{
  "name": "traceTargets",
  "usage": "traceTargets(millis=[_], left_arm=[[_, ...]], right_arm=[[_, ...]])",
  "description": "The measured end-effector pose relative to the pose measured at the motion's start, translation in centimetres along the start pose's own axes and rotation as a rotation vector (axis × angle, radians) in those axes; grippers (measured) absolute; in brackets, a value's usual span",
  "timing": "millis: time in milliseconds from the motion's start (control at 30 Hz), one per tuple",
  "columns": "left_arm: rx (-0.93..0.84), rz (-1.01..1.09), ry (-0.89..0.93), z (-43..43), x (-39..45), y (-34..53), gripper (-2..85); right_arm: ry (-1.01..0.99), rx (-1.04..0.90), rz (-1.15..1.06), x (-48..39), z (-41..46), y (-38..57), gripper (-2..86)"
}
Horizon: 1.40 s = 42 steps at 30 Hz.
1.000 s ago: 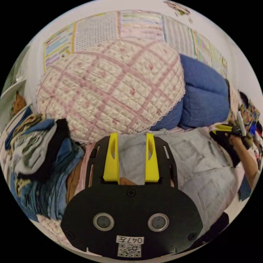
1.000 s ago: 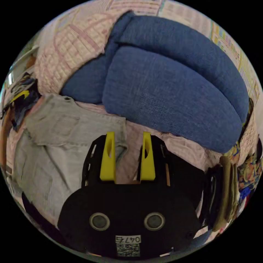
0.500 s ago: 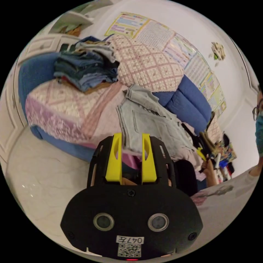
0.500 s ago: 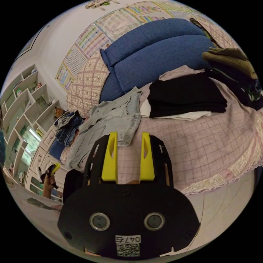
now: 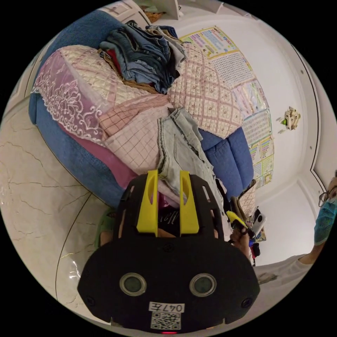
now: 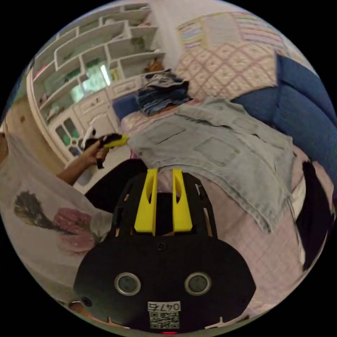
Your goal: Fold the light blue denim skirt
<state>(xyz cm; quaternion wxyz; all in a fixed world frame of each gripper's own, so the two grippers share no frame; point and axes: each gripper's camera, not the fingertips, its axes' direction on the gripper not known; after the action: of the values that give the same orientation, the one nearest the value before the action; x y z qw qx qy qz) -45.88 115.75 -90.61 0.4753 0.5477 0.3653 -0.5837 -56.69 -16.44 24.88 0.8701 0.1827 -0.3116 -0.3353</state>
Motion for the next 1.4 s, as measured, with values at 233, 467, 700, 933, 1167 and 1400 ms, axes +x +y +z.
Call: traceTargets(millis=[233,467,700,933,1167,1400], left_arm=[[0.028,0.068,-0.020,-7.4,3.3,-1.5,5.4],[0.000,0.012,-0.007,-11.6,3.7,-1.5,6.8],[0.010,0.000,-0.003,-15.2,5.6,-1.2,8.0],[-0.002,-0.012,0.013,-18.0,7.2,-0.1,8.0],[0.008,0.002,0.028,-20.9,9.3,1.8,7.8],[-0.013,-0.025,0.056,-21.4,9.9,3.8,8.5]], right_arm=[[0.140,-0.297,-0.106,-10.2,9.2,-13.8,3.4],[0.117,-0.270,-0.108,-15.4,8.5,-20.8,2.9],[0.100,-0.253,-0.085,-19.0,7.9,-25.7,1.9],[0.006,-0.272,-0.051,-20.7,9.8,-29.3,1.2],[-0.011,-0.256,0.013,-21.8,9.4,-30.0,1.4],[-0.046,-0.298,-0.001,-23.1,11.4,-30.2,1.3]])
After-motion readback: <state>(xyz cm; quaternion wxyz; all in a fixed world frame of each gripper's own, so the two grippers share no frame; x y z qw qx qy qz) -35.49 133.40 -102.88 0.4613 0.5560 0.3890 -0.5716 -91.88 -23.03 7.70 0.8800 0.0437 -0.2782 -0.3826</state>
